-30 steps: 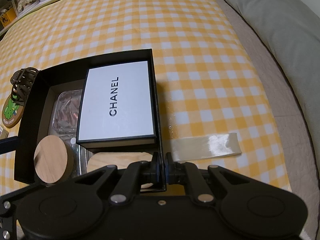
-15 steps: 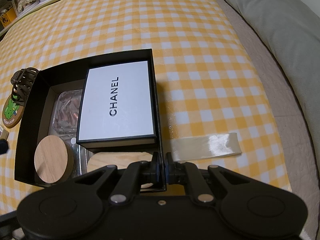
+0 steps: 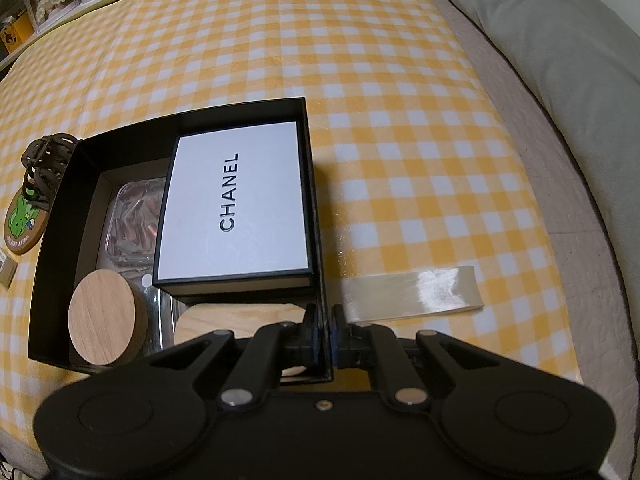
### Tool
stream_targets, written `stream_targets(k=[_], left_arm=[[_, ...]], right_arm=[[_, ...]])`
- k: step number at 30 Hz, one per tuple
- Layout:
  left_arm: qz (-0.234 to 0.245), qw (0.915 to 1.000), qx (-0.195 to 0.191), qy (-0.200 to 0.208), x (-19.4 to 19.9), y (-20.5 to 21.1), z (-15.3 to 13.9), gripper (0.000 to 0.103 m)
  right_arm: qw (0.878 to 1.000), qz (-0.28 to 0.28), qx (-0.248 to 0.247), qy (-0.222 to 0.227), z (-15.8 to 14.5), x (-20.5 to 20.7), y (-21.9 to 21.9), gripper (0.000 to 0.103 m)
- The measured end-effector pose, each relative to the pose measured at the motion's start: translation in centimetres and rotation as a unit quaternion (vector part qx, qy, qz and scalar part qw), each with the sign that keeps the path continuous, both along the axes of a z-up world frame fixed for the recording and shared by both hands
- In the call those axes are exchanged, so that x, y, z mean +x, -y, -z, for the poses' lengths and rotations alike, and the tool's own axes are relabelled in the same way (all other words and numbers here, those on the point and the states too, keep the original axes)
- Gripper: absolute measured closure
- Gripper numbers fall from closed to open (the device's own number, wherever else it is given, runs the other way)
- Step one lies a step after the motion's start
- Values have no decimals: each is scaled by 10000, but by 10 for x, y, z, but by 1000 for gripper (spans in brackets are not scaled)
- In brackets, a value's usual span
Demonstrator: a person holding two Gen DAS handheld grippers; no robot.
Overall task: Organize rigid objects
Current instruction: 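Move the left gripper to the black claw hair clip and grasp it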
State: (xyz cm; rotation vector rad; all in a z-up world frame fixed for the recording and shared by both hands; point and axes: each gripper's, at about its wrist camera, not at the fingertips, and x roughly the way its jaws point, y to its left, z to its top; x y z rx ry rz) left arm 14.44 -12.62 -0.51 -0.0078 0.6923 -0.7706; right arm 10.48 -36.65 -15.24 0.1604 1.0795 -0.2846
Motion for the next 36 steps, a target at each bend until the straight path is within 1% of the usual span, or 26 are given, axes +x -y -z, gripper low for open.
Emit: stream_targets(k=[3,5,9,12,16,18,19,23,27,29,30,32,35,36], left_arm=[[-477,9986,-35,-215,23,-11,6,0],[-818,9963,4,-277,36,-17,11,0],[-1404,9892,164,-386,64,-27,25,0],[-1714,9836,291,-480,82,-31,37,0],[-1870,9803,535,-332,97,-25,54,1],[-1901,9791,660,-275,102,-21,63,4],[-1890,9790,718,-274,105,-18,68,6],[-1885,9763,1027,-259,120,-12,87,11],[-1955,9732,1172,-295,129,-9,101,14],[-1934,9722,1287,-284,132,-7,107,23],[-1938,9714,1337,-295,133,-6,110,25],[-1993,9694,1387,-368,135,-7,115,37],[-2062,9675,1396,-431,138,-12,119,46],[-2071,9673,1406,-414,138,-13,118,48]], right_arm=[[10000,-3,-2,-2,1,-2,2,95],[10000,2,1,0,0,0,-1,95],[10000,0,-2,0,0,-1,0,95],[10000,-4,-7,4,-1,-1,0,95],[10000,-6,-8,3,-1,-1,-3,95],[10000,-8,-1,-1,1,0,-2,95],[10000,-6,-5,0,0,1,-4,95],[10000,-5,-9,0,0,2,-3,95],[10000,-10,-14,-1,1,2,-3,94],[10000,-7,-8,-1,1,2,-3,94],[10000,-6,-4,1,1,2,-3,94],[10000,-5,0,1,1,3,-4,94],[10000,-8,-4,0,2,3,-3,94],[10000,-8,-2,0,1,4,-4,94]])
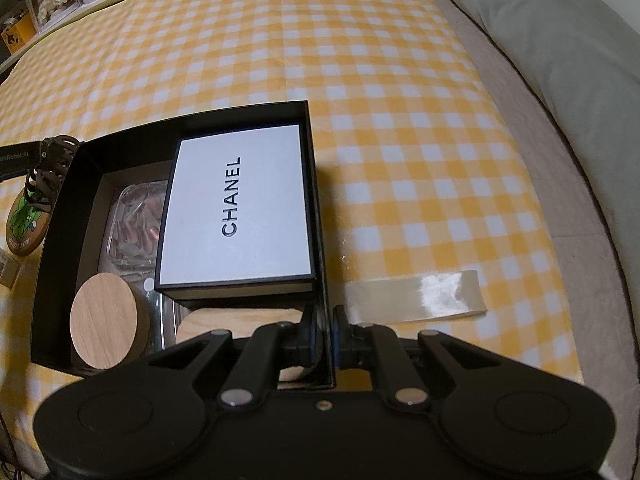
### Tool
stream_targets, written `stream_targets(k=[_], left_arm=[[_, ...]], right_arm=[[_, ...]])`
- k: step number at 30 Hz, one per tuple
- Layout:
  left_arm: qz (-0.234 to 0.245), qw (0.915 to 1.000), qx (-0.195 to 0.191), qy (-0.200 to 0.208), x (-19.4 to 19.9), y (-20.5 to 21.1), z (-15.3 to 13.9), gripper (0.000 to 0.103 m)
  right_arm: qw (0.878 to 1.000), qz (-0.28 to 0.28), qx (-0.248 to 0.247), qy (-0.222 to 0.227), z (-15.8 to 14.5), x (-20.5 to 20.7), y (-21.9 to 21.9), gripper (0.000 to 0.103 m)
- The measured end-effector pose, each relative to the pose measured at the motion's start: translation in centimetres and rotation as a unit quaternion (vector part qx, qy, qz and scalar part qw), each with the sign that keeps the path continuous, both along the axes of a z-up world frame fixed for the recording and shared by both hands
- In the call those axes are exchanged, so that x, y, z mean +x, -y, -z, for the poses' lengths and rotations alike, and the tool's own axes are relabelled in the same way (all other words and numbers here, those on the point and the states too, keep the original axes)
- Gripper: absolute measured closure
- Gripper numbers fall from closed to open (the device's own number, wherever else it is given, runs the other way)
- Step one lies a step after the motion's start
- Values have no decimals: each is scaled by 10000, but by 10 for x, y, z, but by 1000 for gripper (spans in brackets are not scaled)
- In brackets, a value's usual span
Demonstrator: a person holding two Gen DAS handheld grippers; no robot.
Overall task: Organize rigid objects
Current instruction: 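Move the left gripper to the black claw hair clip and grasp it, then carry the claw clip into the black tray box and release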
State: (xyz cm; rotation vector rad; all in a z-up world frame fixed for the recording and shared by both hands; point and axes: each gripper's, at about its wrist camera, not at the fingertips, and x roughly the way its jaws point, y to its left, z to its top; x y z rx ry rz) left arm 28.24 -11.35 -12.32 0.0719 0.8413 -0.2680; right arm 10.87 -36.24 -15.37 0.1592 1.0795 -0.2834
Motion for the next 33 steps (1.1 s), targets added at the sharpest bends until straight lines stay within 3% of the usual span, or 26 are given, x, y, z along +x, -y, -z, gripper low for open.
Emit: stream_targets(k=[4,15,19,26,33], left_arm=[[83,9999,-37,69,-1,-4,-4,58],[389,9987,-166,290,-6,-3,-29,58],[463,9968,-574,302,-15,1,-50,58],[392,9856,-1620,-300,-43,14,-60,58],[560,9754,-2066,-523,-82,41,-62,58]], right_arm=[[10000,0,1,0,0,0,0,94],[10000,-3,-2,1,0,0,0,94],[10000,-4,-3,0,1,0,1,94],[10000,-3,-3,0,1,-1,1,94],[10000,-7,-5,2,2,-1,2,94]])
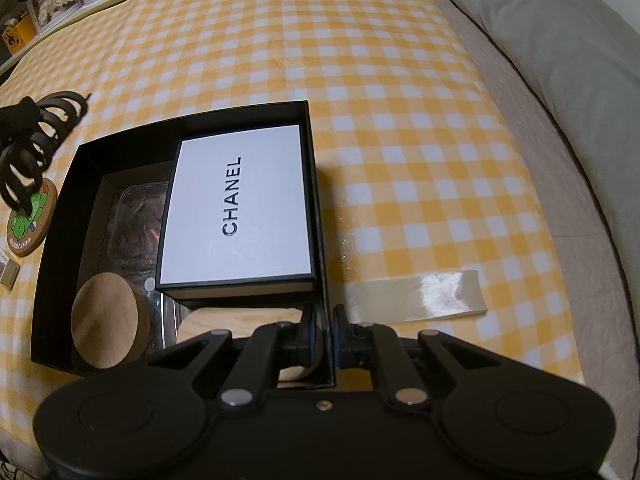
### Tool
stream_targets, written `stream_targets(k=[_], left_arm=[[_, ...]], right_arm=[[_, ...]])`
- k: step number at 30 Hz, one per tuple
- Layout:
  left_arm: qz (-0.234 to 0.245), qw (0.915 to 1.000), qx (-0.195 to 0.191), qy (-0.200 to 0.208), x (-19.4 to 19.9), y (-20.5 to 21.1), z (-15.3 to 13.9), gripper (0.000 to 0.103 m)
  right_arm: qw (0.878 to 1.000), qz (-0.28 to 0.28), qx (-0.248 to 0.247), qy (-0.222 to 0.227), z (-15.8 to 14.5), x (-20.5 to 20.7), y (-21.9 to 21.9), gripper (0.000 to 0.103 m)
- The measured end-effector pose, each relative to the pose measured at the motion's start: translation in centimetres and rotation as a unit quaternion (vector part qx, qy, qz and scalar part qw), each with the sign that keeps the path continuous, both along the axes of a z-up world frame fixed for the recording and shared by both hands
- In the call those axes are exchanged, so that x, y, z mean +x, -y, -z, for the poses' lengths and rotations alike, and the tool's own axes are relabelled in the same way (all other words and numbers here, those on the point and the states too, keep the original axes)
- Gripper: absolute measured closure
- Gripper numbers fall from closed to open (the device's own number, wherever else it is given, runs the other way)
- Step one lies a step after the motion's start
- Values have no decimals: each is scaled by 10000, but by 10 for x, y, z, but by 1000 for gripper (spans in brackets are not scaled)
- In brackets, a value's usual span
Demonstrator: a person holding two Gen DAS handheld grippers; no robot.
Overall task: Organize rigid objects
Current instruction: 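Carry the claw clip into the black tray box and release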
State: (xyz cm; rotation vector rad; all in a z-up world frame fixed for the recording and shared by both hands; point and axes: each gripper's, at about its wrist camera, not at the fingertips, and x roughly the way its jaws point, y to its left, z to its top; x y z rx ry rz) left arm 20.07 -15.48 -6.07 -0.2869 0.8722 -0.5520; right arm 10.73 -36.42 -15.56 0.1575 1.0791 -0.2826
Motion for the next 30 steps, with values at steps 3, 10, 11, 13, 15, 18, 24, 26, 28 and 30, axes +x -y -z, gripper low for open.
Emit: stream_targets(k=[3,10,11,13,15,18,24,26,28,30], left_arm=[[-7,10000,73,3,-13,13,7,58],[-312,9989,363,10,-20,38,26,58],[-354,9983,457,121,-21,43,27,58],[-381,9972,604,219,-19,49,30,58],[-394,9964,720,214,-20,54,36,58],[-493,9952,821,185,-20,56,44,58],[-797,9937,782,81,-13,57,51,58],[-825,9937,753,24,-12,60,53,58],[-828,9939,728,2,-13,62,55,58],[-854,9939,699,46,-13,62,54,58]], right_arm=[[10000,2,0,-1,0,1,0,94],[10000,0,2,0,-1,0,-2,94],[10000,1,6,0,-1,0,-1,94],[10000,-3,-2,2,0,0,-2,94],[10000,-3,1,2,0,0,-1,94],[10000,-5,4,3,-2,1,-3,93],[10000,-7,1,2,-2,1,-3,93],[10000,-4,5,2,-2,1,-3,93],[10000,-7,-2,0,-2,1,-3,93],[10000,-9,-1,1,-2,1,-3,93]])
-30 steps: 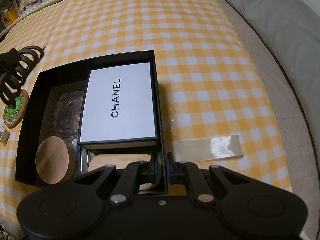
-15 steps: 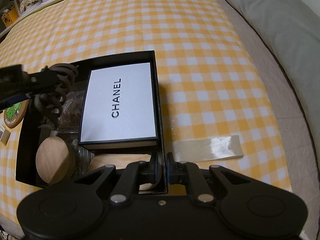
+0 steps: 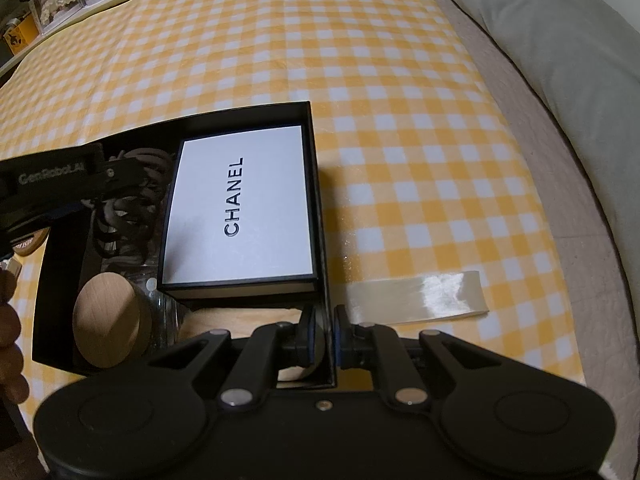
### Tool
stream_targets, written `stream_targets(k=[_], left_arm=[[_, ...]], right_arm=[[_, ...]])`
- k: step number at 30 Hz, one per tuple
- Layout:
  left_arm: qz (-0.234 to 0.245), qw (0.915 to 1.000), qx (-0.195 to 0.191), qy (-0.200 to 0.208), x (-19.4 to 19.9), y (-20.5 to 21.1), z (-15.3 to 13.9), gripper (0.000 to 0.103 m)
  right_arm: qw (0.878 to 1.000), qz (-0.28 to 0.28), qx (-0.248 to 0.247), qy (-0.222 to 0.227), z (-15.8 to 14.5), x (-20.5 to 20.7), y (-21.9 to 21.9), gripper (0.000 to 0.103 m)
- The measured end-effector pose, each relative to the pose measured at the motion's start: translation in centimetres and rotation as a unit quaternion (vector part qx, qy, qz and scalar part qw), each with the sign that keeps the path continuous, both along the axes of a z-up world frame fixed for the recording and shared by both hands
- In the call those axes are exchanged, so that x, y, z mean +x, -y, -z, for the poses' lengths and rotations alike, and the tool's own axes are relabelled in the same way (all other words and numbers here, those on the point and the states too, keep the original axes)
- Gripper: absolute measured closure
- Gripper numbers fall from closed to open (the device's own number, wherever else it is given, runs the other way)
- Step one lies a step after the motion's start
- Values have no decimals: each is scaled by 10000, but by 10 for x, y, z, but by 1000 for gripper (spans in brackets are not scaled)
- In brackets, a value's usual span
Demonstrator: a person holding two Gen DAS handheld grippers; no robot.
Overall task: Organize rigid objects
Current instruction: 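Carry the claw clip into the black tray box and release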
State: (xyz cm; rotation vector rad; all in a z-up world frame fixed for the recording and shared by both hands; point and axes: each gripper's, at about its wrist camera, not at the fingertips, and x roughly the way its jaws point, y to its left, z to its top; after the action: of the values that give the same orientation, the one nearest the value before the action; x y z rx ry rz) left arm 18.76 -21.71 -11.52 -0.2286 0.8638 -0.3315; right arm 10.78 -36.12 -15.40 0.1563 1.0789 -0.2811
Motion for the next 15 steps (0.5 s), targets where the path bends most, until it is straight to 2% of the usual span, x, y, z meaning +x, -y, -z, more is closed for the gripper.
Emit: stream_targets(k=[3,5,9,15], left_arm=[[-25,9998,-187,-70,1,-1,1,57],[5,9996,-241,-111,0,0,0,50],[151,9992,-230,-293,0,1,0,43],[374,9984,-191,-385,-8,-2,-10,20]], right_arm=[[10000,2,6,1,0,0,0,93],[10000,1,8,1,0,0,0,93],[10000,1,10,3,0,0,0,93],[10000,1,8,3,0,0,-1,93]])
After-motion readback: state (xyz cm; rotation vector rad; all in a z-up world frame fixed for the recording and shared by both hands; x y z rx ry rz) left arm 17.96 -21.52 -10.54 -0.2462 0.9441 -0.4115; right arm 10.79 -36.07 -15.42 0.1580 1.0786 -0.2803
